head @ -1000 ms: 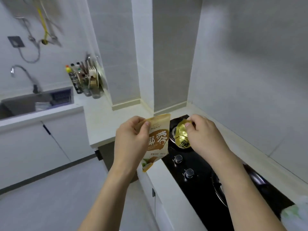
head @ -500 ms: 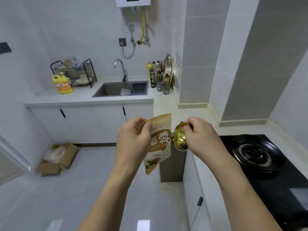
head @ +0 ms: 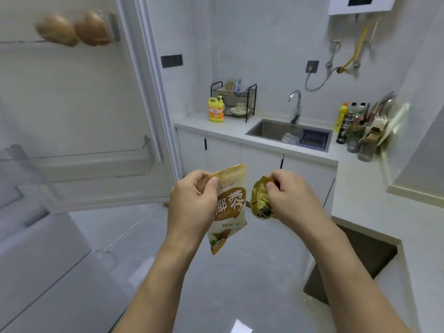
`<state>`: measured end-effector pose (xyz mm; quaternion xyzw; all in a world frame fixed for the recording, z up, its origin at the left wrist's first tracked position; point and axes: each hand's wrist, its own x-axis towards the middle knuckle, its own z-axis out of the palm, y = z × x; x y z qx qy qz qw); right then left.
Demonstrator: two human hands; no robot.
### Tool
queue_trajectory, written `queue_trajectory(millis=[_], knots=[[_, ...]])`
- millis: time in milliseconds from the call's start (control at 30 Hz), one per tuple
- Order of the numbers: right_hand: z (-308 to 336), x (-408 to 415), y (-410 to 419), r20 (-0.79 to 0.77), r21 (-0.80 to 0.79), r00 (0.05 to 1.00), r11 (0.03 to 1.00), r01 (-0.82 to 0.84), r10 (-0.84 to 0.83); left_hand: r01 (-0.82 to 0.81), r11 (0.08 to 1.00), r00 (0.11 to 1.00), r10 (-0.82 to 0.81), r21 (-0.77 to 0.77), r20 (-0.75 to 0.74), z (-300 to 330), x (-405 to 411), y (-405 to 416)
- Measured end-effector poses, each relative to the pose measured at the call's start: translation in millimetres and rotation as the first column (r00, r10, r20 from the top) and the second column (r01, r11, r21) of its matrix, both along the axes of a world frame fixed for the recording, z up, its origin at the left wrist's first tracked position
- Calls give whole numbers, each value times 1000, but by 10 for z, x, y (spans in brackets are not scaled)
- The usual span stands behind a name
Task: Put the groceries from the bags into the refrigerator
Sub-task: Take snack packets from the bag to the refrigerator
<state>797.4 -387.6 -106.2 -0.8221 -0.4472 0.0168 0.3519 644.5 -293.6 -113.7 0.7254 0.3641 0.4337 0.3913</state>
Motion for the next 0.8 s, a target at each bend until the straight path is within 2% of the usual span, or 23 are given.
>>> queue_trajectory(millis=[167,400,633,800], knots=[[-9,-538,653,-2,-20,987,987,-159,159,-194,981,981,194,1,-3,-48,-671,390],[32,-1286,1253,17,-34,925,925,-379,380,-439,898,898,439,1,4,-41,-1509,594],[82,-1962,1615,20,-38,796,796,-604,605,-657,754,754,657,-22,-6,-10,-2181,481],[97,-2379,1767,17,-40,670,670,-742,742,-792,611,611,792,-6,-7,26,-2556,299]])
